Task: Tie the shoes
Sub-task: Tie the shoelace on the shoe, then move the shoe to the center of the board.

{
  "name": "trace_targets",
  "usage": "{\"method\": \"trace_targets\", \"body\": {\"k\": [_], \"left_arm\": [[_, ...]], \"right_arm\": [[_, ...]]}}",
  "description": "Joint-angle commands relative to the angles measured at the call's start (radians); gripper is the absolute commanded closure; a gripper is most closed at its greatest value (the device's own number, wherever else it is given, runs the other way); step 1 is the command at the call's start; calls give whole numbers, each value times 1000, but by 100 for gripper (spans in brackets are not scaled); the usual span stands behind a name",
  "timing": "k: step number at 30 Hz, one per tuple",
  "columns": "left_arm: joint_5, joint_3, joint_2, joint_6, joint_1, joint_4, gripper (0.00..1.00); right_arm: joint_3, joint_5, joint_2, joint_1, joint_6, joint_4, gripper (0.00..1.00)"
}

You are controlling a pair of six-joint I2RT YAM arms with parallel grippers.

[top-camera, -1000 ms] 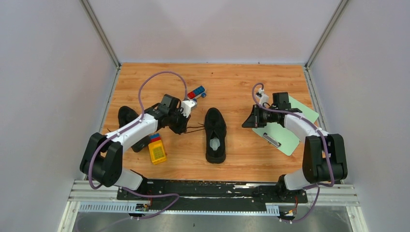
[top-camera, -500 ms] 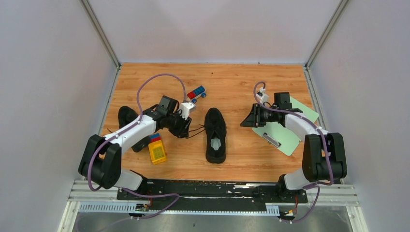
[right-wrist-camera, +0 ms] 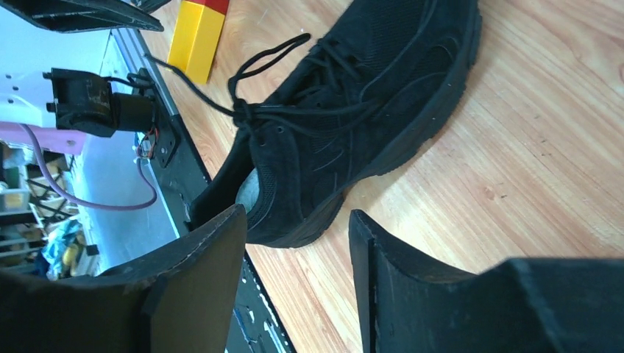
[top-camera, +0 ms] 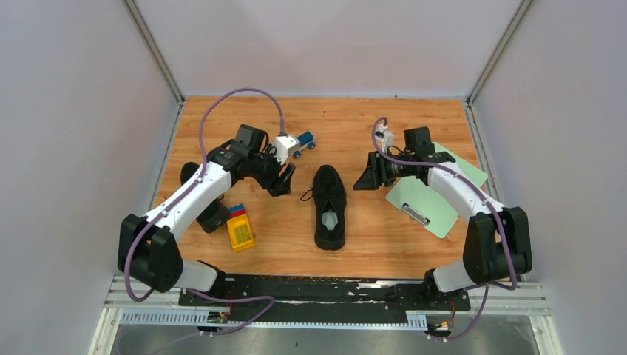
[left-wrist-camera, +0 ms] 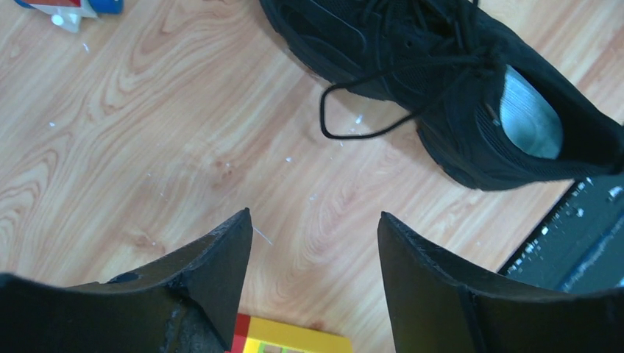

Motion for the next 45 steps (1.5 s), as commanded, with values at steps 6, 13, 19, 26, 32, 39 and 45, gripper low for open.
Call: {"method": "trace_targets", "body": {"k": [6, 13, 19, 26, 32, 39, 45], "left_arm": [[-17, 128, -158, 66, 80, -238, 28], [-61, 122, -235, -60, 224, -369, 26], [-23, 66, -369, -72, 329, -379, 25], [64, 32, -464, -94, 419, -364, 25], [104, 30, -509, -100, 497, -349, 25], [108, 40, -555, -83, 533, -368, 26], [13, 55, -563, -24, 533, -372, 26]], "right_arm": [[153, 132, -145, 171, -374, -315, 40], [275, 235, -69, 394, -545, -427, 33], [284, 295, 16, 529, -569, -467, 35], [181, 394, 25, 639, -664, -445, 34], [206, 459, 96, 643, -694, -402, 61], [252, 538, 71, 610, -765, -432, 100], [261, 643, -18, 498, -892, -445, 100]]}}
